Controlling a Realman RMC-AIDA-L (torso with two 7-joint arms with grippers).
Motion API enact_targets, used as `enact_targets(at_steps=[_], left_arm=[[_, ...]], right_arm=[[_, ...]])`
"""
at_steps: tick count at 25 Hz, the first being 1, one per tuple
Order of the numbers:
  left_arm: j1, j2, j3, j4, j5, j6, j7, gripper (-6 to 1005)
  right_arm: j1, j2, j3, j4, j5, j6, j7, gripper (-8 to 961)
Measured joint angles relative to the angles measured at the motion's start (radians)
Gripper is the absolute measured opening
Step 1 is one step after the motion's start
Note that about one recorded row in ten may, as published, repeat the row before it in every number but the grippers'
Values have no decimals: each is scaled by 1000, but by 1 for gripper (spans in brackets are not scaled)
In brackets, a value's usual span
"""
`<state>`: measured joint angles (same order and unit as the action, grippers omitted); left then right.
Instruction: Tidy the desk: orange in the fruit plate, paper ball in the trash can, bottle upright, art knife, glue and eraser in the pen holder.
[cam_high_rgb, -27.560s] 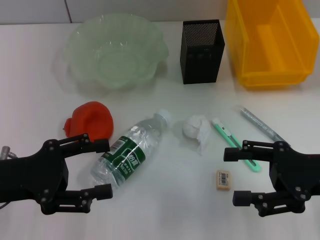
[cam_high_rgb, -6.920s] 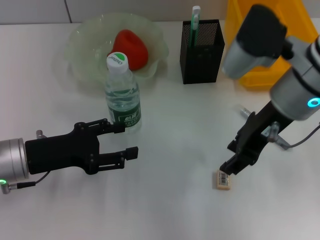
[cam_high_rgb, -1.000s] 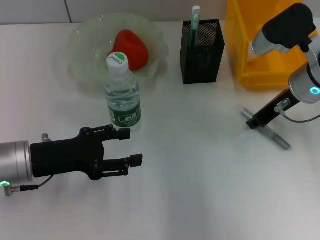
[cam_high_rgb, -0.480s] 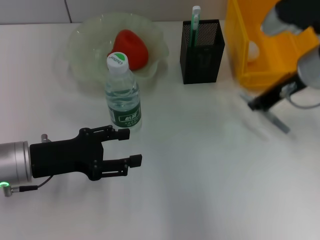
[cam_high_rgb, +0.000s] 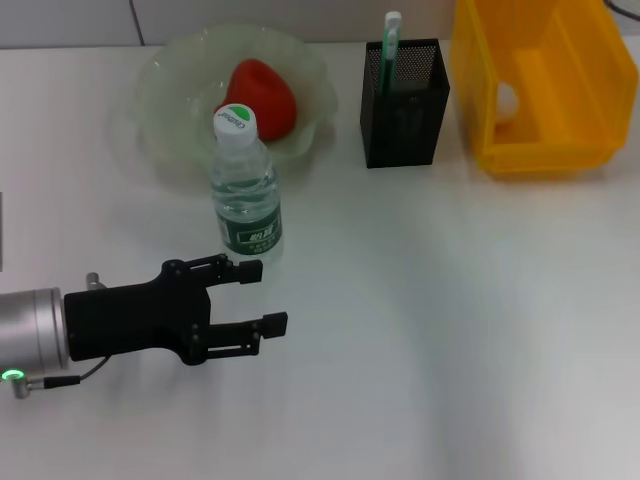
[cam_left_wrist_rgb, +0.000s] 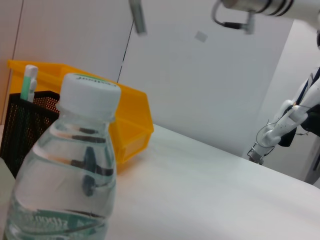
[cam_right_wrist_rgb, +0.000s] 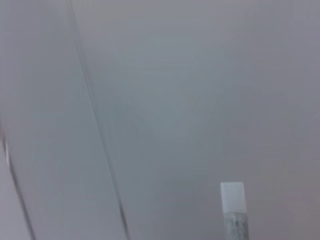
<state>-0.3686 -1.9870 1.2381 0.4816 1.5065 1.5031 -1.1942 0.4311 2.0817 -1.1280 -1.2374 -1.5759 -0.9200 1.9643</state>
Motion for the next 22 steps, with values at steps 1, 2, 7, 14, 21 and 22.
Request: enact_targets(at_steps=[1,2,7,14,21,22], left_arm=[[1,-3,0,-1,0,-3,1,783],[2,-8,0,-1,0,-4,3,783],[2,-14,1,-1,0,3,3,783],[10,-19,1,-2,0,3,4,783],[12,-22,3,-1,0,3,4,783],[12,-22,3,-1,0,3,4,783]], right_arm=[[54,-2,7,231,221,17,-210,139],[54,-2,7,231,221,17,-210,139],[188,-2,11,689,532,6,-551,137],[246,4,-1,833,593,28,-673,135],[283,5,-1,880,596,59,-703,132],[283,5,-1,880,596,59,-703,164]])
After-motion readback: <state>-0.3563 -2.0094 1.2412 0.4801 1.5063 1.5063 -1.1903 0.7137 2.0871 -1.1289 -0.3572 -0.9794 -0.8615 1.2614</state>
